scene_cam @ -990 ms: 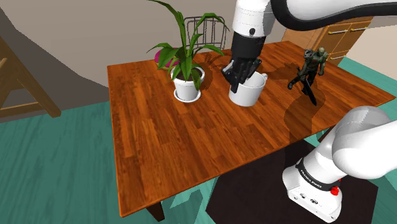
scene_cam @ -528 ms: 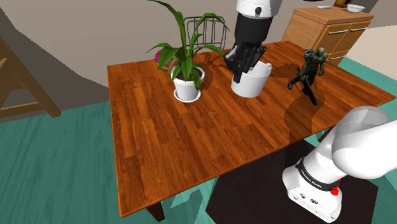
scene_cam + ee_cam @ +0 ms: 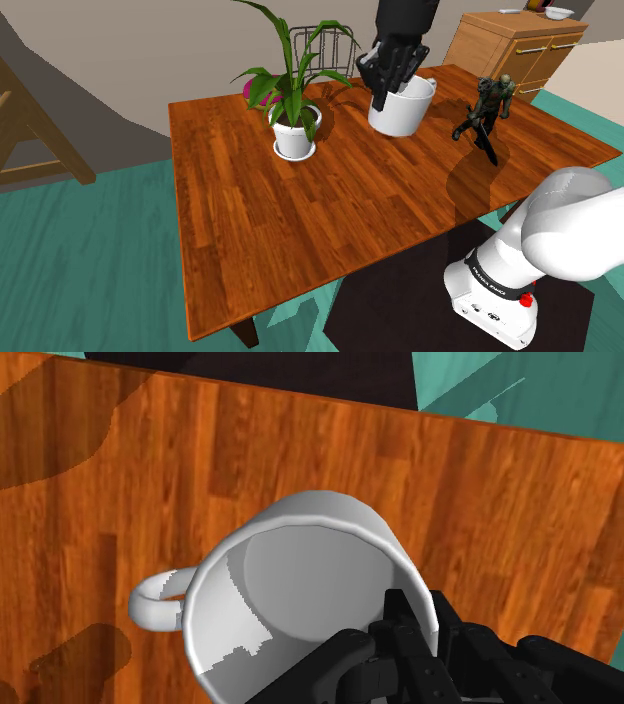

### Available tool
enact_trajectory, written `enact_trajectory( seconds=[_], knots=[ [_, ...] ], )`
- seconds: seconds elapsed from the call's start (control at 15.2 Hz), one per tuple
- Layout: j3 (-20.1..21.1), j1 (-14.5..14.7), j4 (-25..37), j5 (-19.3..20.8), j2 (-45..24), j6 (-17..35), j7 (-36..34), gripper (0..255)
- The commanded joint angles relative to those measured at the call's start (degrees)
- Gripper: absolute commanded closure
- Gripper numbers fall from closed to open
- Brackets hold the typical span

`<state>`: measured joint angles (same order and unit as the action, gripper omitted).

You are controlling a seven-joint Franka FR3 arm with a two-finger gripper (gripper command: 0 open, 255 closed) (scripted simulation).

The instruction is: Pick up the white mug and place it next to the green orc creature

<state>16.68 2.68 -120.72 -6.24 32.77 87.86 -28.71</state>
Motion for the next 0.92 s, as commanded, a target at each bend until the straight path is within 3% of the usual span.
enact_trajectory(
  seconds=[0.0,0.86],
  knots=[
    [-0.15,-0.16,2.15,0.23,-0.63,-1.54,0.03,255],
    [-14.08,-4.86,-0.76,7.72,1.35,-0.86,17.0,255]
  ],
)
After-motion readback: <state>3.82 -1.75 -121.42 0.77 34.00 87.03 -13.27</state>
